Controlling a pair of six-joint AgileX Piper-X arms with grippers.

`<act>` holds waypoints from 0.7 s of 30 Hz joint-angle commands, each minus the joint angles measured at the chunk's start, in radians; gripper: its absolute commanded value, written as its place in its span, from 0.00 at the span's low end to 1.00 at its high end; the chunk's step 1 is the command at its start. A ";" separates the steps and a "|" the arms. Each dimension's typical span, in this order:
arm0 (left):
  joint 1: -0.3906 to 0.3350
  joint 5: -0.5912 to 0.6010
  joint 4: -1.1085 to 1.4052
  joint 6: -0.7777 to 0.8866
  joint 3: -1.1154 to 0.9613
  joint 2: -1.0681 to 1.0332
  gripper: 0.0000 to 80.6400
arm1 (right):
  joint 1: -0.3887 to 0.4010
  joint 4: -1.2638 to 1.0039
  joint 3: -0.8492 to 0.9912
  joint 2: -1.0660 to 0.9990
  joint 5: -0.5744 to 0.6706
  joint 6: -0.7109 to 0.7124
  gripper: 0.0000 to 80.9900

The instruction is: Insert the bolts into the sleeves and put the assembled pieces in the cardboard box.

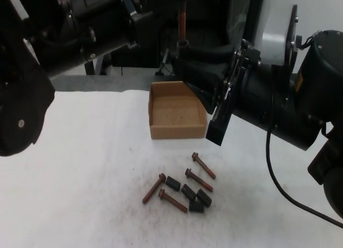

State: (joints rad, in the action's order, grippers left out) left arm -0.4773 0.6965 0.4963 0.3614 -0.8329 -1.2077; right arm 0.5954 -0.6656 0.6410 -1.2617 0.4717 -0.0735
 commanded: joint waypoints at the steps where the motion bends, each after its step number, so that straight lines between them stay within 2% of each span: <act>1: -0.004 0.001 -0.076 -0.047 -0.002 0.009 0.00 | 0.000 -0.019 0.009 0.003 -0.002 -0.002 0.01; 11: -0.004 -0.003 -0.074 -0.074 -0.002 0.009 0.00 | 0.000 -0.019 0.009 0.003 -0.002 -0.009 0.01; 17: -0.004 -0.001 -0.187 -0.136 -0.002 0.009 0.00 | 0.000 -0.019 0.021 0.003 -0.002 -0.009 0.01; 21: -0.004 0.055 -0.216 -0.137 -0.002 0.009 0.01 | 0.000 -0.019 0.040 0.003 -0.002 -0.009 0.01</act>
State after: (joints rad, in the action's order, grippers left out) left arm -0.4797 0.7287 0.3252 0.2310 -0.8387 -1.2053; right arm 0.5954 -0.6344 0.6498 -1.2727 0.4741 -0.0818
